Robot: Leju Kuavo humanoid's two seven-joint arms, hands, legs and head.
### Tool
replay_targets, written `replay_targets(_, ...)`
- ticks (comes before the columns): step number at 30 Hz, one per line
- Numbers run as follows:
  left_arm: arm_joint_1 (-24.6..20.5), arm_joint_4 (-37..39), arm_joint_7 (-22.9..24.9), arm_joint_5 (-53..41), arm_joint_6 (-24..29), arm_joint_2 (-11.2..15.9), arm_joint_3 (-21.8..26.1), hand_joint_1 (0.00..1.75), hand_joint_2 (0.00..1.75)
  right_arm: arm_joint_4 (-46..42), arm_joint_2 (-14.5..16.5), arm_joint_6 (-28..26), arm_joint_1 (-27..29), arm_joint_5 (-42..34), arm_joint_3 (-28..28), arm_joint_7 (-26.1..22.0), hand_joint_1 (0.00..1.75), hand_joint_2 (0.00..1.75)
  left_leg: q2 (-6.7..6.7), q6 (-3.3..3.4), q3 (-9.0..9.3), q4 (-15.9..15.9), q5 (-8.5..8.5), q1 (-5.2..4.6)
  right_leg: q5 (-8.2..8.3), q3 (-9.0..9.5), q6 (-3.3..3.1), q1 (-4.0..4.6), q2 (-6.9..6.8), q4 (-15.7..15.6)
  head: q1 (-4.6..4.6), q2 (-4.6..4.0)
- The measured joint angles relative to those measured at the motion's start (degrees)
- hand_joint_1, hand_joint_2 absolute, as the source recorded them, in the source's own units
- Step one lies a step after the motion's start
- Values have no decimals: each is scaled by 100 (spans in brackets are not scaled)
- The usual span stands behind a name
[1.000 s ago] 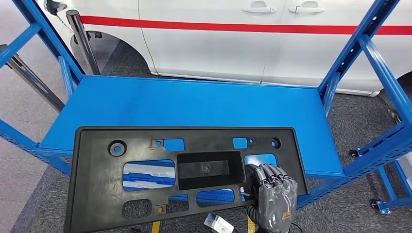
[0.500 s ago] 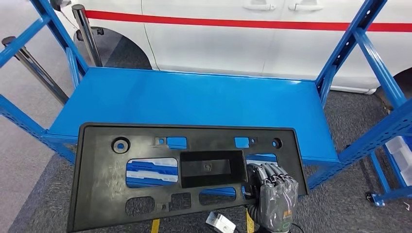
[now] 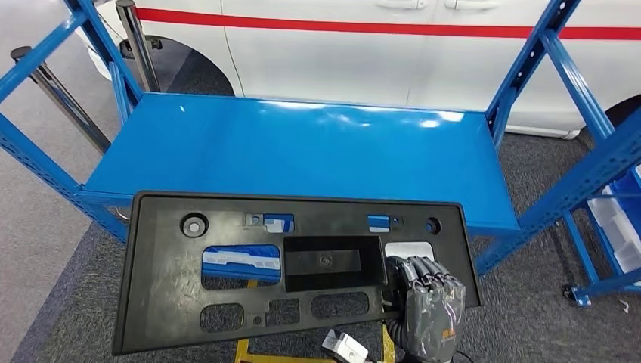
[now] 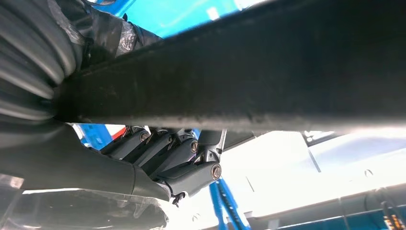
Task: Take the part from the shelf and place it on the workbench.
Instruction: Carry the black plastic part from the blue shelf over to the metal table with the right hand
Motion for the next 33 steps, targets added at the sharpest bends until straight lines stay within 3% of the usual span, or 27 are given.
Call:
replay_targets(2,4,0,4,-1,1,-5,0,0,175,0,28,0,9,-23,-23,-27,175,175,-13,-64,-91,168,-187,8,87,-62,-99,-33,-13,-38,-6,0)
replay_targets(3,5,0,5,-1,2,-5,0,0,175,0,42,0,12,-34,-33,-33,175,175,-19,-91,-185,407,-403,18,133,-106,-137,-46,-22,-51,-10,0)
replay_targets(5,7,0,5,-1,2,-5,0,0,175,1,59,0,21,-45,-50,-36,175,175,-22,-136,-411,1090,-863,38,205,-210,-166,-40,-31,-44,-16,0)
replay_targets(6,8,0,6,-1,2,-5,0,0,175,2,63,0,27,-48,-58,-38,175,175,-21,-155,-480,1383,-989,46,240,-264,-162,-38,-33,-34,-15,0)
replay_targets(7,9,0,7,-1,2,-5,0,0,175,2,66,0,33,-48,-66,-42,175,175,-20,-167,-468,1508,-995,53,270,-317,-154,-38,-34,-18,-15,0)
replay_targets(8,9,0,7,-1,2,-5,0,0,175,2,68,0,37,-50,-71,-50,175,175,-20,-173,-348,1424,-900,59,295,-370,-142,-41,-34,5,-15,0)
replay_targets(11,0,0,9,-3,2,-5,0,0,175,2,90,0,48,-68,-94,-109,175,175,-27,-138,381,321,-535,58,342,-485,-87,-44,-28,91,-15,0)
replay_targets(13,-1,0,11,-4,2,-5,0,0,175,2,121,0,54,-89,-131,-195,175,175,-38,-83,583,-71,-494,30,393,-522,-17,-37,-27,117,-12,0)
replay_targets(16,2,0,17,-5,2,-5,2,0,175,2,168,0,77,-116,-204,-312,175,175,-31,23,520,-111,-405,29,428,-553,91,-36,-18,132,-10,0)
replay_targets(18,-6,0,17,-5,2,-7,2,0,175,2,184,-1,95,-133,-249,-346,175,175,-11,127,450,-144,-311,49,126,-681,129,-44,-7,439,-3,0)
replay_targets(20,-8,0,17,-5,2,-8,2,0,175,3,186,-1,111,-144,-291,-364,175,175,3,183,335,-136,-224,36,-377,-927,151,-55,-2,1143,2,0)
replay_targets(21,-5,0,17,-5,2,-8,2,0,175,4,186,-1,121,-145,-308,-368,175,175,7,189,273,-128,-184,27,-537,-1019,162,-55,-2,1470,1,0)
replay_targets(22,-1,0,18,-5,2,-8,2,0,175,5,186,0,131,-146,-323,-370,175,175,10,190,212,-117,-147,18,-577,-1037,166,-54,-2,1655,1,0)
replay_targets(23,1,0,18,-5,2,-8,2,0,175,6,187,0,139,-148,-337,-370,175,175,10,186,152,-101,-113,11,-500,-945,160,-52,-3,1626,1,0)
replay_targets(24,1,0,18,-5,2,-8,2,0,175,7,188,0,143,-150,-349,-370,175,175,8,179,102,-81,-88,5,-354,-751,142,-49,-3,1381,1,0)
replay_targets(26,1,0,17,-5,2,-12,2,0,175,6,192,-1,141,-153,-361,-371,175,175,3,153,20,-36,-47,-10,-120,-209,77,-28,-3,569,0,0)
replay_targets(28,1,0,16,-6,1,-21,2,0,175,4,200,-2,143,-153,-367,-374,175,175,2,94,-17,-17,0,-16,-67,77,28,12,-5,64,-2,0)
replay_targets(31,-2,0,16,-15,-9,-26,2,0,175,2,239,-2,148,-167,-388,-421,175,175,-1,-17,-49,-16,68,-10,13,31,-49,22,-14,-45,-2,0)
replay_targets(33,4,0,16,-19,-11,-26,2,0,175,2,283,-2,149,-181,-409,-476,175,175,-15,-79,-153,202,-172,-3,120,-41,-134,-17,-29,-95,-14,0)
